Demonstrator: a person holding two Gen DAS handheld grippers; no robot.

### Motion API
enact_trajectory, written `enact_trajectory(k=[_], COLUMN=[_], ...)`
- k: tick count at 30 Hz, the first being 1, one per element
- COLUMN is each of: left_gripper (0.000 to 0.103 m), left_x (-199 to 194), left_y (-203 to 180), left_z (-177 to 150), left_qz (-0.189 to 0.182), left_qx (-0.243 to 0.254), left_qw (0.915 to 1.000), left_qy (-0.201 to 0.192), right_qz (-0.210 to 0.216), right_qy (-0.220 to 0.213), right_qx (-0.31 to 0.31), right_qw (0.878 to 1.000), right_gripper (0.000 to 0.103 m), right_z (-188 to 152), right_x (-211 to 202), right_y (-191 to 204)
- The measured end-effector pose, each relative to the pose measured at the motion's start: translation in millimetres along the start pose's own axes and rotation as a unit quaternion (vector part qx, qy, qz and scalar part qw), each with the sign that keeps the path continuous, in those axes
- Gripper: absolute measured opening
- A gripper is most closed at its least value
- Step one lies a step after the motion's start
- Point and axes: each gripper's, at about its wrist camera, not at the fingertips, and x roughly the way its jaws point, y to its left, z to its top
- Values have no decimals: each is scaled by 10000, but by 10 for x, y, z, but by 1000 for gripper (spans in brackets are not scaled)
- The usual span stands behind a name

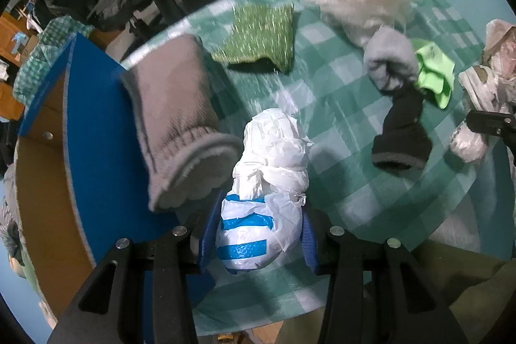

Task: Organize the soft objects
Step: 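Carry the striped bundle with the left gripper while the right carries the plastic bundle over the box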

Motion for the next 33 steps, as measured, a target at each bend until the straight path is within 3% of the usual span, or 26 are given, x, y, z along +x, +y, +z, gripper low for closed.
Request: enact_trajectory(k=[13, 33], left_gripper=[45, 45], left_x=[-468, -778], left_y=[211, 785], left_z=[240, 341], left_qz=[15, 43], left_qx=[-50, -685], left_qw=[9975, 9927], left_qy=[-700, -992], right_qz=[-126, -5], right_qy=[-496, -934], right_qx=[-414, -813], right_qw=[9978, 9923], right_gripper=[34, 34], right_z=[278, 698], right_x=[-363, -717], right_y=[221, 703])
